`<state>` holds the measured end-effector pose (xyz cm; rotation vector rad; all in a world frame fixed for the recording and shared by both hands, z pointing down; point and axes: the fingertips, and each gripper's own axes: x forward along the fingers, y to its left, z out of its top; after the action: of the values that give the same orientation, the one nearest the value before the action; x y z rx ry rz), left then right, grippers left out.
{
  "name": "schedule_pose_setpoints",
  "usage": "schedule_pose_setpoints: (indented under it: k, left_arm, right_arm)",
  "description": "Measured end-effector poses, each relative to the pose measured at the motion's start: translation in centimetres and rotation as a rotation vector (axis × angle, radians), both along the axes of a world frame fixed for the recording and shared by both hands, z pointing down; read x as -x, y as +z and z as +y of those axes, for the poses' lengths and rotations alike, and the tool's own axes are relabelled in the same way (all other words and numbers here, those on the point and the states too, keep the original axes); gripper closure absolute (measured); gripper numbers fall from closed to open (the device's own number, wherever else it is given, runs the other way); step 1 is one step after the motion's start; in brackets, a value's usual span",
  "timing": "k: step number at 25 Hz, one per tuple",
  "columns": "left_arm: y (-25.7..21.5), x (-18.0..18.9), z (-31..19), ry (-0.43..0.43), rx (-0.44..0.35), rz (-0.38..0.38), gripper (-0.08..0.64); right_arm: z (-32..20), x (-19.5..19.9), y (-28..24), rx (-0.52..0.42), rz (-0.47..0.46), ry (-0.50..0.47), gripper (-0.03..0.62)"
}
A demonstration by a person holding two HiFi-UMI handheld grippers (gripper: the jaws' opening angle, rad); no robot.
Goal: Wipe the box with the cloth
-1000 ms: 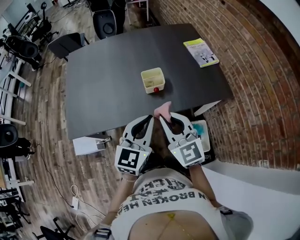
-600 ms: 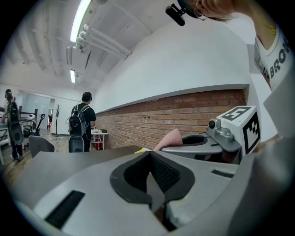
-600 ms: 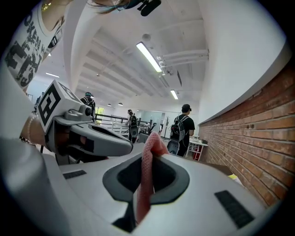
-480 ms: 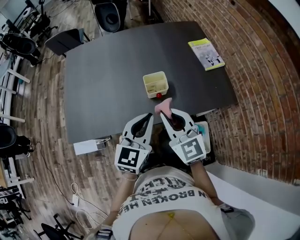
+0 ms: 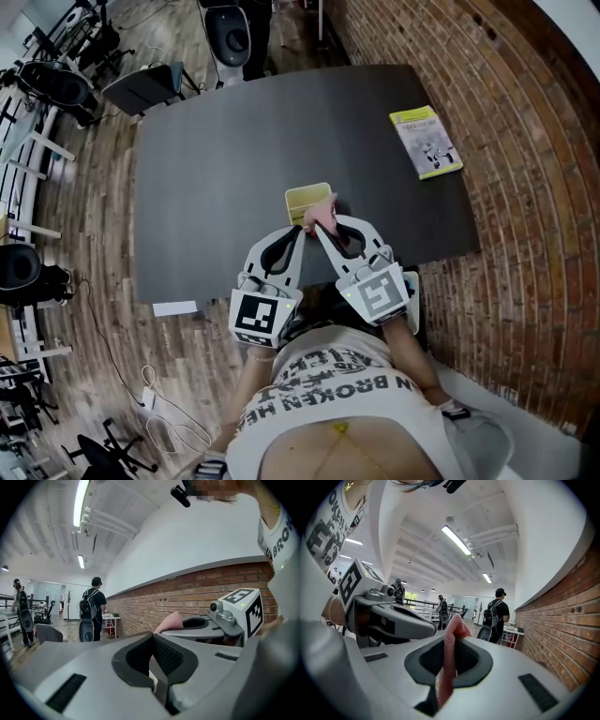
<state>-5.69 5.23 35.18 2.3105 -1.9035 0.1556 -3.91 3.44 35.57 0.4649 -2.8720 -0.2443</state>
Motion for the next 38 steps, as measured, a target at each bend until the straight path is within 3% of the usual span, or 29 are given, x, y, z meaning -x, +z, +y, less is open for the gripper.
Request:
schedule_pose_setpoints:
  k: [3, 7, 15, 25, 34, 38]
  left_arm:
    - [0.3, 0.1, -1.8, -0.031, 0.012, -0.007, 0.552]
    - [1.5, 0.2, -3.3, -0.066, 0.039, -0.011, 0.552]
    - [2.6, 1.3, -6.0, -0.051, 0.081, -0.022, 0.552]
    - [3.9, 2.5, -9.4, 0.089, 0.113, -0.028, 0.552]
    - [11.1, 2.9, -10.4, 0.224, 0.320, -0.108, 0.552]
    - [15.1, 2.1, -10.4, 0.323, 0.416, -0.196, 0.552]
  right_arm:
    - [-2.0, -0.3, 0.3, -0.027, 0.017, -0.029, 0.575]
    - [-3.6, -0.6, 0.8, 0.002, 0.004, -0.048, 0.575]
    - [-6.5, 0.0, 2.3, 0.036, 0.026, -0.029, 0.575]
    - [-9.0, 1.6, 3.0, 0.038, 0.050, 0.032, 0.575]
    - [-12.3, -0.2, 9.3, 0.020, 0.265, 0.068, 0.575]
    - [-13.7, -0.8, 12.2, 0.069, 0.317, 0.063, 0.575]
